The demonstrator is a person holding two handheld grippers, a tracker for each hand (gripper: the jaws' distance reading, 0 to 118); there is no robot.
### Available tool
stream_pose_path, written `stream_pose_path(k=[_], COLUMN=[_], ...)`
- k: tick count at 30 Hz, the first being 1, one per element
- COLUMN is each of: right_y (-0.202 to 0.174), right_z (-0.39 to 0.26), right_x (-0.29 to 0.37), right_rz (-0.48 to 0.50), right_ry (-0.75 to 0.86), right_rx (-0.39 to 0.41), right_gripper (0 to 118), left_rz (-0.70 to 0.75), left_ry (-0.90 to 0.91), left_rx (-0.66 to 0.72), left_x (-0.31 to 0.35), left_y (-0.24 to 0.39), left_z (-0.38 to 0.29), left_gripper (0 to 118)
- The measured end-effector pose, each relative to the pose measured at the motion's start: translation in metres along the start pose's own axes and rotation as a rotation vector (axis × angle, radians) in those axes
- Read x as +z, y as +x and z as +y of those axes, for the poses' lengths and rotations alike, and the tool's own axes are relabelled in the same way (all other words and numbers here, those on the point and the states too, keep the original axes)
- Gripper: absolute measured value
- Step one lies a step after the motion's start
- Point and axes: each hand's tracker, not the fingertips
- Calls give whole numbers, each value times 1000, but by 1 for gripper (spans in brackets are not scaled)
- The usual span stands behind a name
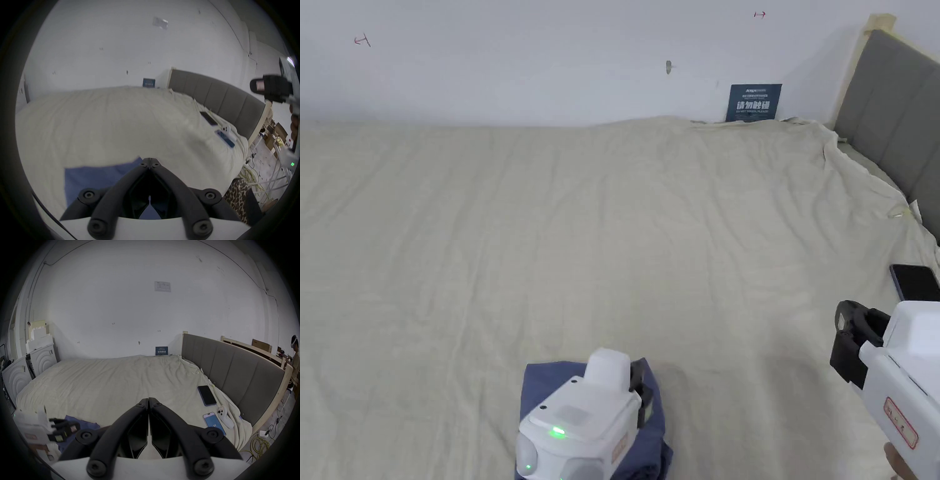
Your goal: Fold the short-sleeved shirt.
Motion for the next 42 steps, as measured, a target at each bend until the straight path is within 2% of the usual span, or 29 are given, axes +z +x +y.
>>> stream_pose_path(k=[8,15,25,39,42], right_y=[-25,-49,-72,-89,-103], right_z=[23,39,38,29,19], right_x=[5,4,1,-5,-14], right_rz=[42,75,111,116,134], right_ry=[80,140,196,210,183], right_rx=[12,23,37,31,30], right_gripper=[0,0,0,0,0], left_rz=[107,238,415,459,456], left_ry=[192,285,398,409,396], left_rx=[-52,-70,-17,-3,4], left_x=[54,88,135,148,147], left_y=[-43,-85,-136,-149,-150], left_z=[66,93,88,75,72], left_gripper=[0,0,0,0,0])
